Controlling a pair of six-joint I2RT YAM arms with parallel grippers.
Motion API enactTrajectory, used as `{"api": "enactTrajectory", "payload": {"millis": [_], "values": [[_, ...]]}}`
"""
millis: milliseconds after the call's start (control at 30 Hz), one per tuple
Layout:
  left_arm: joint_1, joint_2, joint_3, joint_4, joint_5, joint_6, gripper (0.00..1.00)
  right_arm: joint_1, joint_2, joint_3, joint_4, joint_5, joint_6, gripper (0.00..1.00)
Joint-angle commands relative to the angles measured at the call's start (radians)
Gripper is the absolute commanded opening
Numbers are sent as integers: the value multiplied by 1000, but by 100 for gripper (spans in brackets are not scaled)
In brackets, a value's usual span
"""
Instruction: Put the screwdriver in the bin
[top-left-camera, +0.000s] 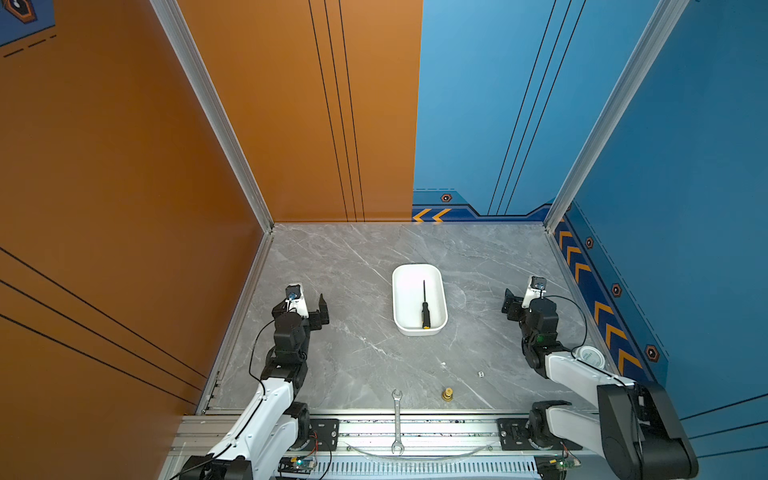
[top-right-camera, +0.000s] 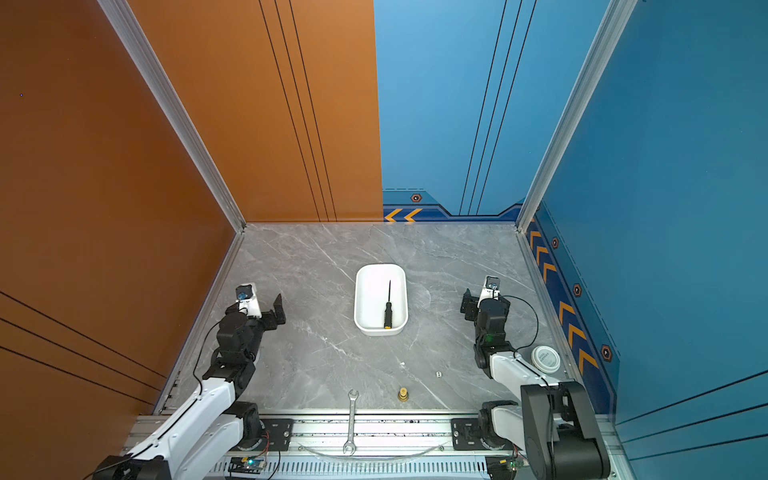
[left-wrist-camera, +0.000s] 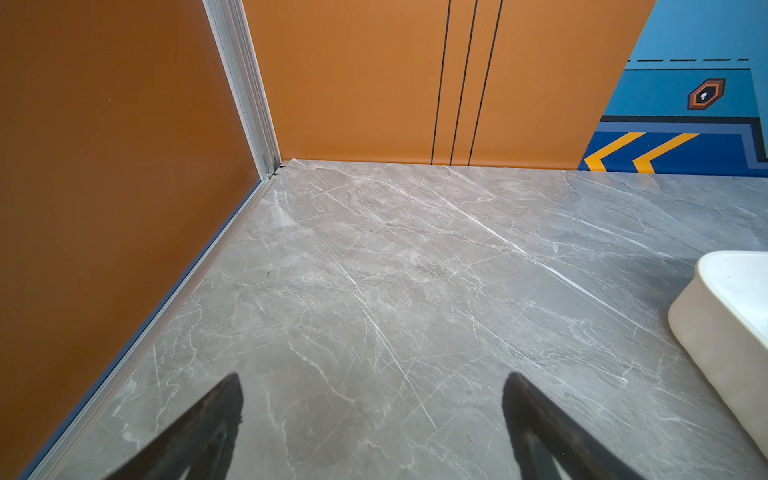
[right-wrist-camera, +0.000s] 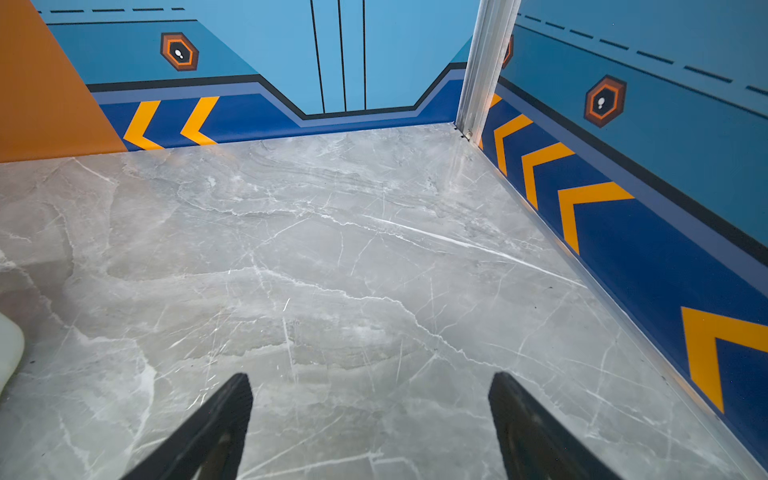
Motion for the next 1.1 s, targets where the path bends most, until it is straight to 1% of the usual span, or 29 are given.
{"api": "enactTrajectory", "payload": {"millis": [0, 200, 300, 433, 500, 600, 767, 833, 933, 1067], "values": [[12, 22, -13, 54, 33, 25, 98, -8, 78, -13, 187, -31, -11, 87], [29, 109, -25, 149, 47, 42, 98, -11, 159, -9, 265, -36, -31, 88], [39, 199, -17, 212, 70, 41, 98, -13, 202, -9, 308, -43, -32, 88], [39, 353, -5, 338, 118, 48, 98, -15, 264, -10, 366, -51, -32, 88], [37, 386, 11, 354, 166, 65, 98, -16, 289, -9, 388, -58, -31, 88], [35, 463, 23, 453, 188, 86, 98, -17, 324, -11, 428, -65, -36, 88], [19, 611, 25, 607, 201, 107, 98, -22, 320, 18, 369, -69, -33, 89], [7, 679, 18, 688, 188, 121, 98, -27, 318, 43, 317, -73, -27, 89], [4, 751, 29, 747, 184, 128, 98, -40, 317, 89, 225, -89, -14, 89], [8, 739, 80, 639, 156, 116, 98, -45, 317, 89, 226, -99, -13, 89]]}}
